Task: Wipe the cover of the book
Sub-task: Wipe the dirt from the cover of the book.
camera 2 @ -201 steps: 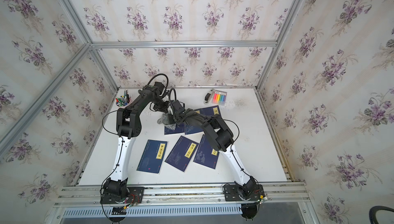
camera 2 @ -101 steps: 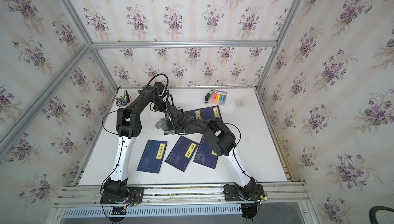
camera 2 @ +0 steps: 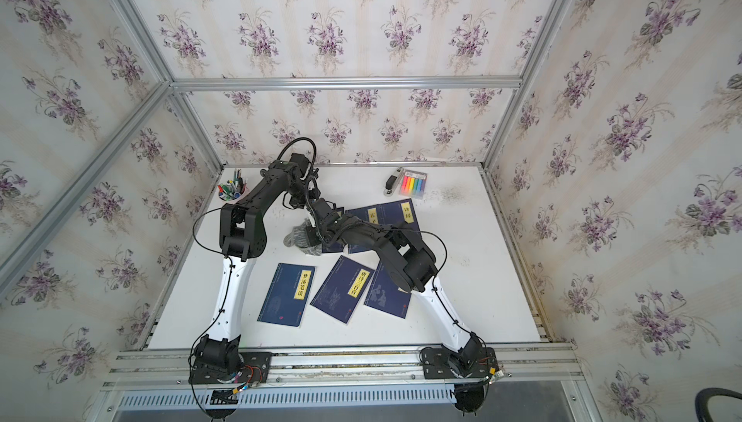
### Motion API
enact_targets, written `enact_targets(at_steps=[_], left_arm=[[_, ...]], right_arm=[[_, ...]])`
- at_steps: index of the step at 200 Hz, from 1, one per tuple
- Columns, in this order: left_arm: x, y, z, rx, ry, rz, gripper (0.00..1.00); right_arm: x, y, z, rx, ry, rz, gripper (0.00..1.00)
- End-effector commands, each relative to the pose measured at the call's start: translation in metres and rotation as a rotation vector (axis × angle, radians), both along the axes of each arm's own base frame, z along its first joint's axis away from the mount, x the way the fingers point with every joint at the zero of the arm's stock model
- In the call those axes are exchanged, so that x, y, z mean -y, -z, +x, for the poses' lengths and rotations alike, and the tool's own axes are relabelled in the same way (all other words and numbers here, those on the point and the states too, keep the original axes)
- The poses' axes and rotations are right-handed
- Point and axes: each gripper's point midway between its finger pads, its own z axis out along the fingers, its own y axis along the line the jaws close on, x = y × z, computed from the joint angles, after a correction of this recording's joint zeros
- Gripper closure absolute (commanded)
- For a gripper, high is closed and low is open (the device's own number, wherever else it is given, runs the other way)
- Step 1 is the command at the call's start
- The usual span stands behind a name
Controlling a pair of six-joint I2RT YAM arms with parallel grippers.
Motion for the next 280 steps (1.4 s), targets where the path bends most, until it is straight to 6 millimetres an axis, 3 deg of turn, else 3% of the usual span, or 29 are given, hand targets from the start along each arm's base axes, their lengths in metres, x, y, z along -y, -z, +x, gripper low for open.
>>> enact_targets(at_steps=[1, 79, 116, 141, 177, 240, 262, 280], left_arm=[[-0.011, 0.03, -0.036, -0.156, 0.035, 0.086, 1.0], [-0.012, 0.031, -0.037, -0.163, 0.038, 0.088, 1.0], [-0.012, 0.031, -0.037, -0.165, 0.037, 0.088, 1.0], [-0.011, 0.031, -0.037, -0.165, 0.042, 0.086, 1.0], [-0.01, 0.031, -0.037, -0.165, 0.043, 0.085, 1.0], [-0.009, 0.032, -0.038, -0.167, 0.046, 0.086, 1.0], [-0.009, 0.032, -0.038, -0.168, 0.046, 0.083, 1.0], [-0.009, 0.032, -0.038, -0.167, 0.048, 0.081, 1.0]], right_arm=[[0.056, 0.05, -0.019, -0.142, 0.081, -0.233, 1.0], [0.103, 0.036, -0.055, -0.133, 0.125, -0.257, 1.0], [0.115, 0.027, -0.057, -0.112, 0.147, -0.263, 1.0], [0.123, 0.028, -0.043, -0.117, 0.173, -0.254, 1.0], [0.125, 0.027, -0.006, -0.128, 0.212, -0.187, 1.0], [0.103, 0.03, 0.053, -0.126, 0.225, -0.144, 1.0], [0.103, 0.031, 0.054, -0.132, 0.229, -0.141, 1.0], [0.105, 0.032, 0.042, -0.147, 0.221, -0.144, 1.0]])
